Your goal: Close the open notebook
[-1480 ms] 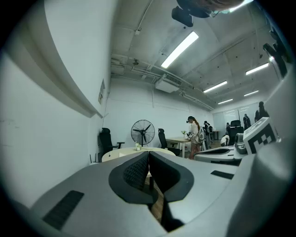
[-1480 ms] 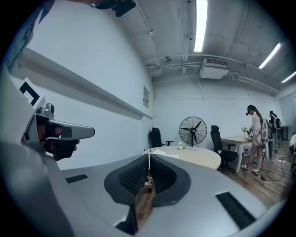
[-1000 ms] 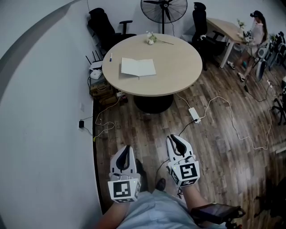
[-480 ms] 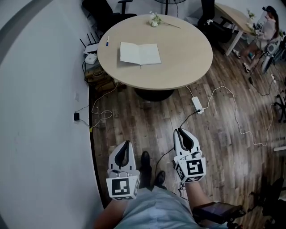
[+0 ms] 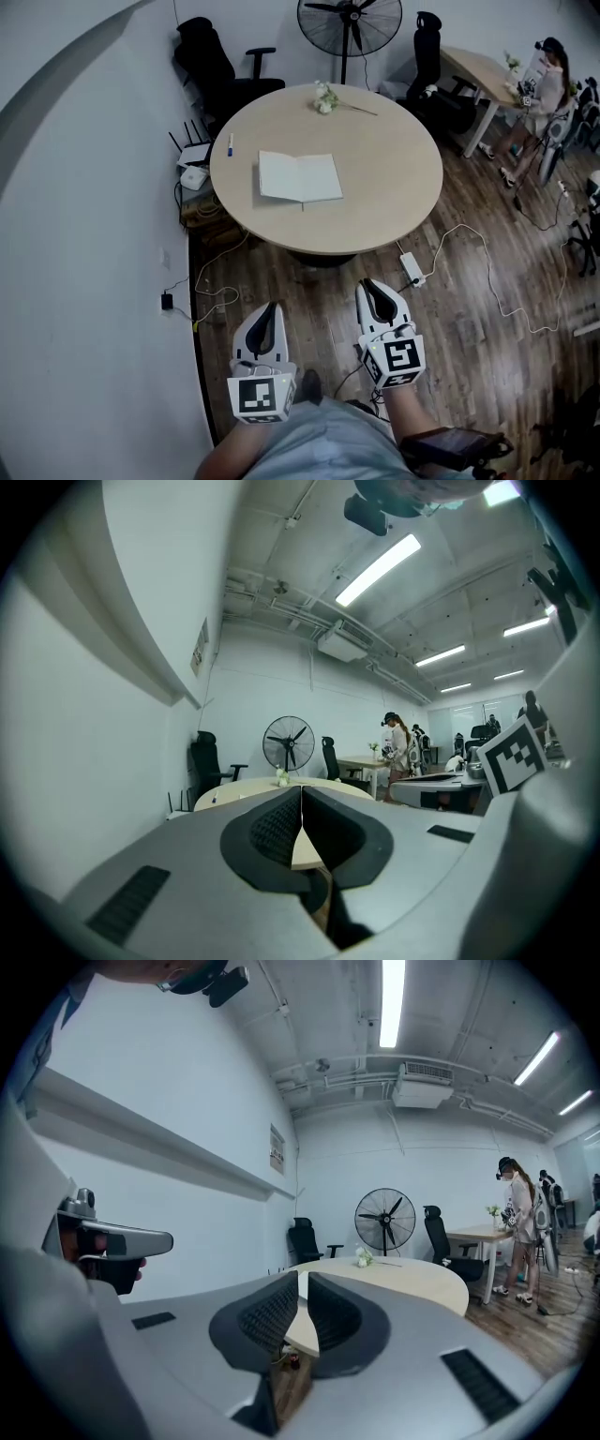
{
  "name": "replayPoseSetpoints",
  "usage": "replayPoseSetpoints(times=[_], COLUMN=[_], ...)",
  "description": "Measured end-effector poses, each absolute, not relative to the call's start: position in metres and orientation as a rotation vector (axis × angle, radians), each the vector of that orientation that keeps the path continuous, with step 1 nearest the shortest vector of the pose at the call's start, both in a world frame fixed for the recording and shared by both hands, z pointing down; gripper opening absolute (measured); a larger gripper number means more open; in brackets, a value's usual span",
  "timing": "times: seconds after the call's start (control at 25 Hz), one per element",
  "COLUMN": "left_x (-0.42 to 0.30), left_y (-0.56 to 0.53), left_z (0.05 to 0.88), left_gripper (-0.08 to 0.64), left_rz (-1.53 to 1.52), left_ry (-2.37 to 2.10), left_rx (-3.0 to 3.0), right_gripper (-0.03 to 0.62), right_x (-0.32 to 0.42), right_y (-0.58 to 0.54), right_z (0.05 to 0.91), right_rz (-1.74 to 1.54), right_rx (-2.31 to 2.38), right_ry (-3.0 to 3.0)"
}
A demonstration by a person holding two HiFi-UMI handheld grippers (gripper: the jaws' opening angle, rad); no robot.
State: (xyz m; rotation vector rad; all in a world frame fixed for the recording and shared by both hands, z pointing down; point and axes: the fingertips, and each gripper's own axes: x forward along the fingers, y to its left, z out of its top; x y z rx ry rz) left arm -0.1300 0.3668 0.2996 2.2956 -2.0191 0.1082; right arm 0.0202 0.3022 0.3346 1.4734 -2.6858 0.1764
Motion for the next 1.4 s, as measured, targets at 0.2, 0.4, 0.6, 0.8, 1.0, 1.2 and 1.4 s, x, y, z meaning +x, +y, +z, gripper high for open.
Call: replayPoseSetpoints(times=[0.2, 0.4, 0.6, 0.8, 1.0, 1.2, 1.4], left_x=[-0.147, -0.143, -0.138, -0.135, -0.139, -0.136, -0.133], left_y=[0.345, 0.327, 0.301, 0.258, 0.207, 0.147, 0.081], left_z=[0.286, 0.293, 0.307, 0.325, 0.342, 0.36, 0.371], left_gripper=[0.02, 0.02, 0.02, 0.02, 0.02, 0.02, 0.02], left_rz=[0.062, 0.072, 0.106, 0.151, 0.207, 0.254, 0.28], left_ry=[-2.015, -1.977, -1.942, -1.924, -1.94, -1.938, -1.943], left_rx=[2.348, 2.375, 2.378, 2.353, 2.315, 2.271, 2.236], right_gripper=[0.052, 0.053, 0.052, 0.052, 0.052, 0.052, 0.052], right_x=[0.01, 0.016, 0.019, 0.019, 0.015, 0.02, 0.025], right_y=[0.287, 0.271, 0.249, 0.209, 0.157, 0.094, 0.031], right_z=[0.313, 0.311, 0.324, 0.349, 0.368, 0.388, 0.404], right_rz=[0.108, 0.098, 0.124, 0.189, 0.226, 0.278, 0.32], right_rx=[1.532, 1.574, 1.596, 1.573, 1.526, 1.496, 1.46], right_ry=[-2.69, -2.673, -2.654, -2.641, -2.645, -2.633, -2.623])
